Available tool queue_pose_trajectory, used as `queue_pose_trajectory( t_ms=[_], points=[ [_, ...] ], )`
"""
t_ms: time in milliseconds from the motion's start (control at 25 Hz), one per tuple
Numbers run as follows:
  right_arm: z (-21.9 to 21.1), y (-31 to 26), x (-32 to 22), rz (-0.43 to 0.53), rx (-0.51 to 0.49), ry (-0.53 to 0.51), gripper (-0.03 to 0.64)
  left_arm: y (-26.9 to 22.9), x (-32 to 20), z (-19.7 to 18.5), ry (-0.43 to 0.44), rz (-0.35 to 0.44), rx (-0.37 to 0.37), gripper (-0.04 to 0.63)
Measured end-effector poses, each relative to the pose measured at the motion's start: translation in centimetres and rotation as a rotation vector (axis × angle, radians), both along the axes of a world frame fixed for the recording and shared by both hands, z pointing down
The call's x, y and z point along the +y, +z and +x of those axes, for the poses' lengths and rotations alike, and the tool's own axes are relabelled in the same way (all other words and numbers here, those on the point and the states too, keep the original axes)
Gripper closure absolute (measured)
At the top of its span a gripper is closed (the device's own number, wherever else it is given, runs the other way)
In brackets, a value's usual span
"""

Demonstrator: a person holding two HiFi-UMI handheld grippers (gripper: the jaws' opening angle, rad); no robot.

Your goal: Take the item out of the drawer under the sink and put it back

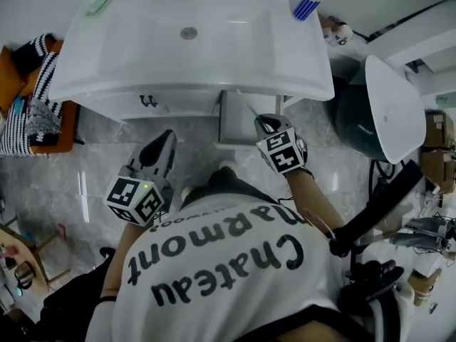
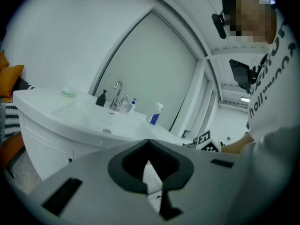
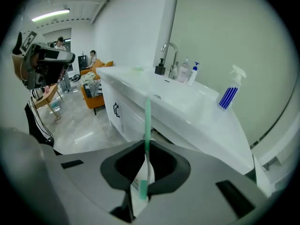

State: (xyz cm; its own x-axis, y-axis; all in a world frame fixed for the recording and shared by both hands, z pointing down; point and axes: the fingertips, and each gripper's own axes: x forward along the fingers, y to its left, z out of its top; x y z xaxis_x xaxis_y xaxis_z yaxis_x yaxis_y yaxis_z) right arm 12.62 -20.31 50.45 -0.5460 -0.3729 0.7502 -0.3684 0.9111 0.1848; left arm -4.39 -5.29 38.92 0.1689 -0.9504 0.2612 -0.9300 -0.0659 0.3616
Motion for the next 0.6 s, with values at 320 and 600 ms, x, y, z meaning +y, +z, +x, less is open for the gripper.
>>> queue_pose_trajectory(
  t_ms=[320, 600],
  points=[
    [-3.7, -7.5, 3.5, 0.064, -0.114, -0.040, 0.577, -0.7, 2.5, -1.8, -0.027, 0.014, -0.004, 0.598],
    [-10.3, -10.2, 7.7, 0.104, -0.169, -0.151, 0.577, -0.7, 7.2, -4.8, -0.078, -0.006, -0.001, 0.598]
  ],
)
